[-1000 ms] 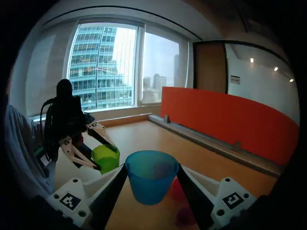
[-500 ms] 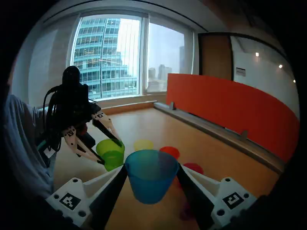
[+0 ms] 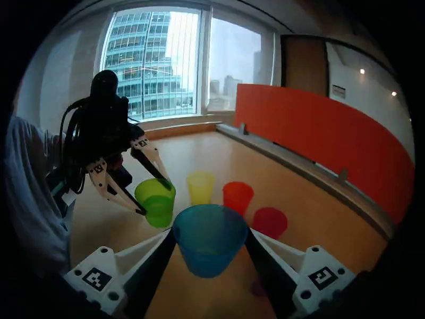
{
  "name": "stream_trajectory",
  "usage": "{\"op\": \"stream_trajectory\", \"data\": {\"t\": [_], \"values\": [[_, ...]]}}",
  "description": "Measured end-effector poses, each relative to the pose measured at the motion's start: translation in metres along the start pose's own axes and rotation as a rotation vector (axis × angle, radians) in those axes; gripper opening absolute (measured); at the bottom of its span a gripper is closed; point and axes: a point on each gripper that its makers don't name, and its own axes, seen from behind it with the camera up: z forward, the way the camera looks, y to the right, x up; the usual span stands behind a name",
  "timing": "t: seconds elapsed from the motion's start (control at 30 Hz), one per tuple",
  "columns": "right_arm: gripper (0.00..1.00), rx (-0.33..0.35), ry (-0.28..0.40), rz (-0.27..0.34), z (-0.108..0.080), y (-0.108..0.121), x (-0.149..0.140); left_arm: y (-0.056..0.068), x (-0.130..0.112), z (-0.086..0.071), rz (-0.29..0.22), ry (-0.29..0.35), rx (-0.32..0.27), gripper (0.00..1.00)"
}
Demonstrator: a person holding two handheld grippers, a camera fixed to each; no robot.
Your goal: Pour water
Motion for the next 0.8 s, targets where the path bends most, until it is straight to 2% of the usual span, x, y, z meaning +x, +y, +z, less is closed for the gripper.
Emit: {"op": "stream_trajectory", "data": {"t": [0.37,0.8], "values": [[0.94,0.010,-0.057,-0.027,0.011,-0.005,-0.022,-0.007,-0.020,0.011,0.021,-0.062,0.003,0.88],[0.94,0.018,-0.091,-0.026,0.019,-0.010,-0.040,-0.009,-0.037,0.021,0.019,-0.090,-0.001,0.88]]}}
